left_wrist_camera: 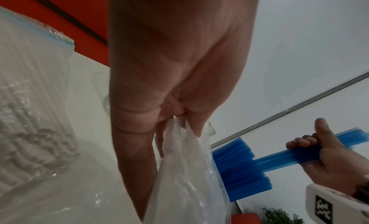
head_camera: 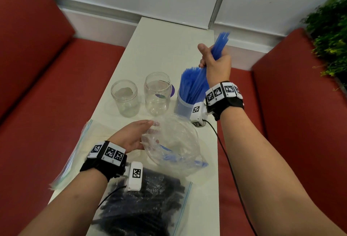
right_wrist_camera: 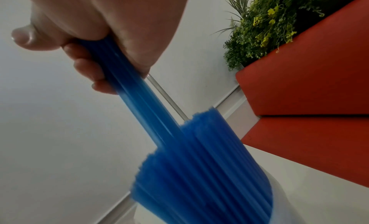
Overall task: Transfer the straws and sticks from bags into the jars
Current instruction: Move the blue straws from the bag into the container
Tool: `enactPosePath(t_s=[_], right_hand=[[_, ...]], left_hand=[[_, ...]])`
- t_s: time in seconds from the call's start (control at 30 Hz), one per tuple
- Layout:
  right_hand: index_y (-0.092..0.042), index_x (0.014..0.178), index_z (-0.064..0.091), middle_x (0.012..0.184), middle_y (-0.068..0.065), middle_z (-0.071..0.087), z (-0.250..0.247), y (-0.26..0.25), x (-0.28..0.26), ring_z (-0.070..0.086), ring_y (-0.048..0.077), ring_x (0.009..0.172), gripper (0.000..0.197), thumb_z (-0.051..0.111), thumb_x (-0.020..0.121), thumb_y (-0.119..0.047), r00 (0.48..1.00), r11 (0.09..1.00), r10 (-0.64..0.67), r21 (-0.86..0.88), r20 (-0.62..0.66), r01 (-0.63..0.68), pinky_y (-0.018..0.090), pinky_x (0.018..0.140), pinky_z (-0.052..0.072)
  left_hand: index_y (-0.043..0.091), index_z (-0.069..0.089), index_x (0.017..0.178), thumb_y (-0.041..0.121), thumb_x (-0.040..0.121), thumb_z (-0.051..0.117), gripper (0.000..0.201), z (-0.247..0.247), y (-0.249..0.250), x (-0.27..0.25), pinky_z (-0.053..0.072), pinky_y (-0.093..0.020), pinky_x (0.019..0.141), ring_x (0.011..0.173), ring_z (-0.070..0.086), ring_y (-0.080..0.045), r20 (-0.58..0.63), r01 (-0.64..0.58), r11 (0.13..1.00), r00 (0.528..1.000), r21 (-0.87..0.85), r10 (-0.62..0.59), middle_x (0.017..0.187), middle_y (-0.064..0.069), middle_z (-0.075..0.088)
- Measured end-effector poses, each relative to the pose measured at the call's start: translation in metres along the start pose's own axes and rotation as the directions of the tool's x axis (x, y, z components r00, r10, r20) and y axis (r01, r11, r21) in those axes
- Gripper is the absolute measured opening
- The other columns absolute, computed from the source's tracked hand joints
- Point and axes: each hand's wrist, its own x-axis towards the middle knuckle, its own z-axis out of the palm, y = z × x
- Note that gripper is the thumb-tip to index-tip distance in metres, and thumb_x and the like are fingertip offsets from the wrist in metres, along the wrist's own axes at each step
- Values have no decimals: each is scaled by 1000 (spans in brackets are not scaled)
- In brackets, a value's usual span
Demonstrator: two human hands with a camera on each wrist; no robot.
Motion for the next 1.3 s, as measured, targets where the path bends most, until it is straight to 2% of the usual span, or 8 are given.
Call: enactPosePath(t_s=[0.27, 0.37, 0.53, 0.67, 0.8, 0.93, 1.17, 1.3], right_hand=[[-5, 88, 64, 72, 3, 68, -1, 54, -25, 62, 5, 63, 37, 79, 85, -39, 993, 982, 115, -147, -27, -117, 11, 60, 47], [-8, 87, 62, 80, 1, 68, -3, 52, -24, 63, 4, 68, 31, 80, 85, -34, 992, 974, 123, -190, -6, -121, 16, 62, 50], [-13, 99, 60, 77, -8, 59, -5, 26, -11, 52, -7, 65, 19, 70, 85, -5, 996, 969, -90, -230, -1, 87, 9, 67, 44], [-21, 114, 59, 84, -5, 63, -3, 14, -5, 59, 3, 73, 35, 58, 87, 0, 979, 941, -201, -274, 18, 198, 23, 76, 54], [-12, 136, 56, 138, 3, 58, 3, 39, -10, 49, 19, 133, 35, 47, 104, -23, 964, 727, -113, -641, 240, 245, 42, 118, 32], [-13, 158, 23, 166, 2, 20, 4, 74, -26, 2, 27, 155, 62, 24, 107, -49, 922, 245, 151, -917, 358, 316, 49, 125, -2], [-13, 161, 4, 169, 4, -2, 5, 63, -19, -13, 32, 154, 82, 20, 100, -66, 954, 291, 99, -925, 283, 244, 53, 122, -11], [-15, 161, 3, 169, 5, -3, 5, 62, -36, -13, 36, 153, 79, 23, 102, -63, 941, 230, 248, -957, 231, 175, 58, 122, -9]], left_hand=[[13, 66, 121, 34, 105, 50, 30, -4, -6, 5, 62, -46, 72, 91, 74, -37, -25, 10, 1000, 1000, -15, -10, 121, -16, 70], [14, 66, 121, 34, 105, 49, 30, -3, -6, 6, 59, -50, 79, 91, 74, -37, -30, 6, 1000, 1000, -8, -6, 120, -16, 71], [13, 67, 120, 33, 105, 51, 30, 0, -6, 4, 60, -50, 78, 90, 74, -37, -27, 3, 1000, 1000, -14, -3, 118, -15, 71], [13, 67, 120, 32, 105, 50, 29, 2, -7, 2, 60, -48, 76, 88, 73, -37, -20, -8, 1000, 1000, -20, 7, 113, -14, 71], [13, 68, 118, 32, 105, 51, 28, 3, -7, 1, 59, -52, 79, 87, 74, -38, -27, -9, 1000, 1000, -23, 8, 106, -11, 74], [12, 68, 118, 32, 105, 51, 29, 2, -8, -2, 60, -53, 80, 88, 74, -38, -26, -14, 1000, 1000, -28, 13, 104, -11, 75], [12, 68, 116, 31, 105, 51, 28, 3, -7, -4, 59, -53, 79, 86, 73, -37, -32, -19, 999, 999, -31, 18, 101, -10, 76], [12, 67, 117, 31, 106, 50, 29, 5, -7, -7, 61, -50, 76, 86, 72, -36, -35, -17, 1000, 999, -21, 16, 103, -10, 74]])
